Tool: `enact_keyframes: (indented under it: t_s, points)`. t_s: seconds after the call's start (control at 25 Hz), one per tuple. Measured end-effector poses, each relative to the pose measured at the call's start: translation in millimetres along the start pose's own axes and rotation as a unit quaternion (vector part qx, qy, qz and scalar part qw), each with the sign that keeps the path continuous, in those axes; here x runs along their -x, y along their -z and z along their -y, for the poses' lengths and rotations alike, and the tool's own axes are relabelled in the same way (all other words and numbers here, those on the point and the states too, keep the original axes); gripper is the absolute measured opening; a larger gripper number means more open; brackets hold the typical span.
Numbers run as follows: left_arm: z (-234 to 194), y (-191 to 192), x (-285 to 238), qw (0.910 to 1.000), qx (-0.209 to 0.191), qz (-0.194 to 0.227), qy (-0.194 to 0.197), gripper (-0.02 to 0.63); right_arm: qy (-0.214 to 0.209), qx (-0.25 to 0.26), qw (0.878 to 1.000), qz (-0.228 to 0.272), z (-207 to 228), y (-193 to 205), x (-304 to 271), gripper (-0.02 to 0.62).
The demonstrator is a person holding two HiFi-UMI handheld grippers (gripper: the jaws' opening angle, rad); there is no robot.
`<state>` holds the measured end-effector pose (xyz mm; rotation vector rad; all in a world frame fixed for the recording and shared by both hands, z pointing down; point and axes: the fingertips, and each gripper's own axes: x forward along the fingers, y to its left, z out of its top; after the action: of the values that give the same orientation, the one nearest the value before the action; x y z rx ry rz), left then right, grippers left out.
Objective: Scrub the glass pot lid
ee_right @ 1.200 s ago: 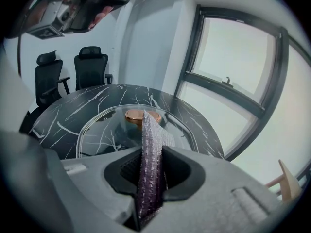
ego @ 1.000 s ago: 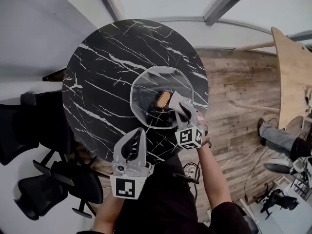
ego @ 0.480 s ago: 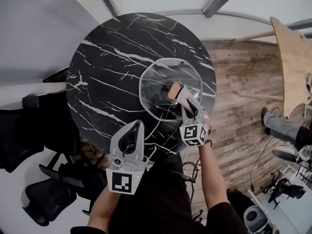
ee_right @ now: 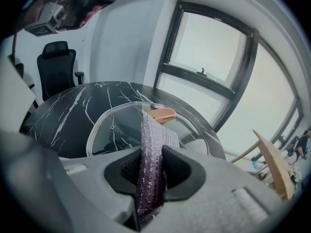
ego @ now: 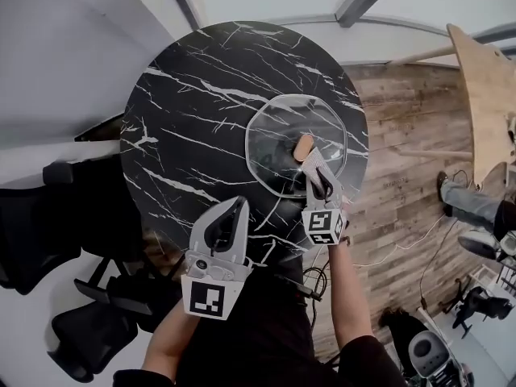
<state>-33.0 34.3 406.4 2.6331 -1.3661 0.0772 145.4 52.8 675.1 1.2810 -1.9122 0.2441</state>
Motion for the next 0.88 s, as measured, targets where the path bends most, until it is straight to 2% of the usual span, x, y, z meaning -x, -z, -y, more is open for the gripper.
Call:
enact_keyframes:
  t_s: [0.36,0.68,0.88]
  points:
    - [-6.4,-2.8,14.0,0.9993,-0.005,0.004,0.037,0.003,0.011,-0.016,1.0,-0.013,-31.8,-1.2,5.0,0.078]
    - [-10.9,-9.2,15.2,0.9991,-0.013,0.012,0.038,0.003,0.004,-0.029,0.999,-0.024,-41.7,-5.2,-1.3,0.078]
    - [-17.6,-15.5,44.0,0.9988,-0.018,0.027,0.036,0.003,-0.007,-0.019,0.999,-0.029,-72.7,-16.4,-2.4,0.078]
